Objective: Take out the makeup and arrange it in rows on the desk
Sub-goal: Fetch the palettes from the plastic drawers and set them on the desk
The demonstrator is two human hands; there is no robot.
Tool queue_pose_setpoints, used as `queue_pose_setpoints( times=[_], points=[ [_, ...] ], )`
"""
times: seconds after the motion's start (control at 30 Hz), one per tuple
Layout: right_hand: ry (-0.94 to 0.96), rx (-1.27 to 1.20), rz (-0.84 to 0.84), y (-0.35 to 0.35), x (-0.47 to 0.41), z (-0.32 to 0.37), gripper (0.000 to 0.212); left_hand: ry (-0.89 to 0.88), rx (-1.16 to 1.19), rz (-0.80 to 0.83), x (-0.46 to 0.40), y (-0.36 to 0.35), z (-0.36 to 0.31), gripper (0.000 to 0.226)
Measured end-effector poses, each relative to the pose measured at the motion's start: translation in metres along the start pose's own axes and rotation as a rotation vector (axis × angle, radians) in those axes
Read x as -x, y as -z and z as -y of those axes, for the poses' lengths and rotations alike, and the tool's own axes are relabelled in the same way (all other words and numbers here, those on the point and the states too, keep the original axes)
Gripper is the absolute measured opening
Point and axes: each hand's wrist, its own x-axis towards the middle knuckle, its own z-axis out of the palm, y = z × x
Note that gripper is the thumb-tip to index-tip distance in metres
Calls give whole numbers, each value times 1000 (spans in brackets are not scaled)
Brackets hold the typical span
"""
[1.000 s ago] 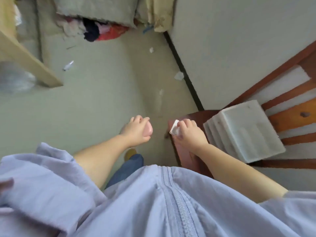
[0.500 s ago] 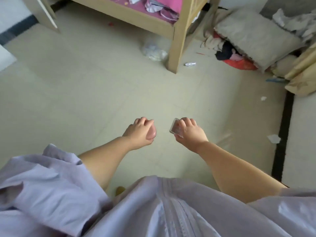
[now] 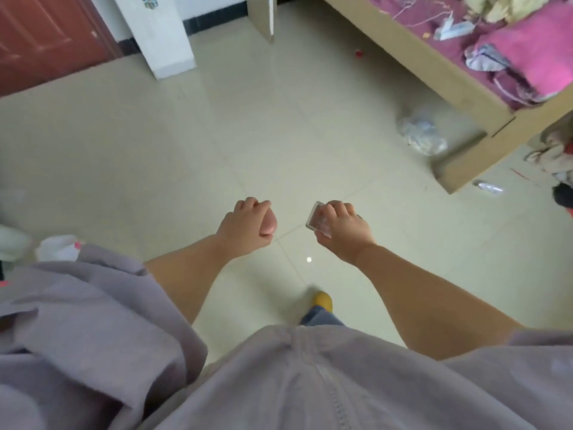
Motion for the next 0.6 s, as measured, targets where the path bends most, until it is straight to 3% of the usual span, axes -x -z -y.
queue_pose_setpoints(
  times=[0.17, 0.4, 0.6],
  points=[
    [108, 60, 64, 17, -114, -12, 46, -7, -27, 4, -82, 22, 36, 63],
    [265, 120, 82, 71, -293, -22, 46, 201, 71, -100, -201, 90, 86, 70],
    [408, 125, 94, 89, -419, 10, 45, 304, 89, -118, -271, 129, 148, 70]
  ],
)
